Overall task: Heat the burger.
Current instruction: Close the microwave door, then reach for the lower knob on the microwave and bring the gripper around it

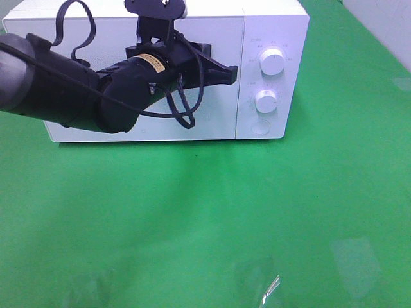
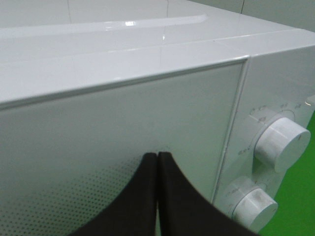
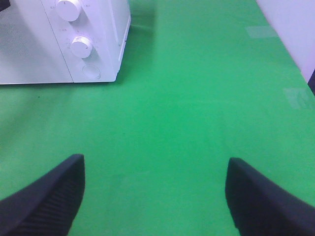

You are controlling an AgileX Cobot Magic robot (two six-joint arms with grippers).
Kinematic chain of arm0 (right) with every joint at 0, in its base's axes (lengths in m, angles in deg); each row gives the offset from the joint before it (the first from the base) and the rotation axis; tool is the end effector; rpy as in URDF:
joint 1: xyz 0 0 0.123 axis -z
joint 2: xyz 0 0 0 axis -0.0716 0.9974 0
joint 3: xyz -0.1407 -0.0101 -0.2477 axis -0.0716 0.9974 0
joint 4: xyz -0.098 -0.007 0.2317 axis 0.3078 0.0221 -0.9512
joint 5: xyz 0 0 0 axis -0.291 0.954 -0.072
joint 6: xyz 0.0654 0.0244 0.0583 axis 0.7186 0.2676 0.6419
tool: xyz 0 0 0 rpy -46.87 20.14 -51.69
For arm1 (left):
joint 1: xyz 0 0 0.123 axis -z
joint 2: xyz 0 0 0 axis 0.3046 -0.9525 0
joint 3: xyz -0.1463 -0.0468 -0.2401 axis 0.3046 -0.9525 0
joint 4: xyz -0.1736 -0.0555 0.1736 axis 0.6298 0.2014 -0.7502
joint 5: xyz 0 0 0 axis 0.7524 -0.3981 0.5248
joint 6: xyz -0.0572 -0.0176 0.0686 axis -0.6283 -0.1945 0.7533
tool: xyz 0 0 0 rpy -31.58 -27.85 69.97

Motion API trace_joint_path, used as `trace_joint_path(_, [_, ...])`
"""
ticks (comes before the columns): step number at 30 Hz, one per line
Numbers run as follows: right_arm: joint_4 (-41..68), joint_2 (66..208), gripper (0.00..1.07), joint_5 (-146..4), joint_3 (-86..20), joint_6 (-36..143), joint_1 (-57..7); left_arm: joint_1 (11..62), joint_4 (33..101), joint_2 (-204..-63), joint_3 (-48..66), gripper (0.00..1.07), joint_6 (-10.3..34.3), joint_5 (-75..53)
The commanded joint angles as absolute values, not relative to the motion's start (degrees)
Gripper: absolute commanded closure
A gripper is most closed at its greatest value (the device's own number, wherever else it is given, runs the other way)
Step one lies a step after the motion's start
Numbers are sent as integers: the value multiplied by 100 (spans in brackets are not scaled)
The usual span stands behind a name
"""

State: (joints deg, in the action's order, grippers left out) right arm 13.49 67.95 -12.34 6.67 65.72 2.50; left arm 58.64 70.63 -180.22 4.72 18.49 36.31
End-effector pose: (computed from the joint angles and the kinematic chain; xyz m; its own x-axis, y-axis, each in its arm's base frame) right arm -0.0008 0.0001 0.2831 -0.3708 0.1253 -0.9202 0.0224 0.9918 0.1260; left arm 0.3419 -0.2743 0.1887 -0.1658 0.0410 -0.9853 0.4967 0.8666 -0.0475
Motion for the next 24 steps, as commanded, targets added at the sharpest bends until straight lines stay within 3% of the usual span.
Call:
trace_joint_path(1, [1349,6640,32,-1268,673,6515,267,5756,7608,-18045,610,107,1855,3849])
trace_joint_path(13, [1349,6640,32,-1268,673,6515,267,6466,7608,-17902,226,107,1953,3631])
trace_joint_path(18, [1349,6640,32,-1268,673,6515,267,6552,7608,-17587,134,105,2021,2411])
trace_joint_path(20, [1349,6640,32,-1268,673,6515,267,6546,7608,-17466,134,100,2021,1861])
trace_joint_path(21, [1349,6640,32,-1268,673,6515,267,6535,7608,-17352,134,88,2027,1242])
trace_joint_path(22, [1349,6640,32,-1268,673,6515,267,6535,7608,-17352,134,88,2027,1242])
trace_joint_path(23, [1349,6640,32,-1268,673,6515,267,6529,7579,-17283,134,73,2050,732])
trace_joint_path(24, [1349,6640,32,-1268,673,6515,267,6529,7579,-17283,134,73,2050,732])
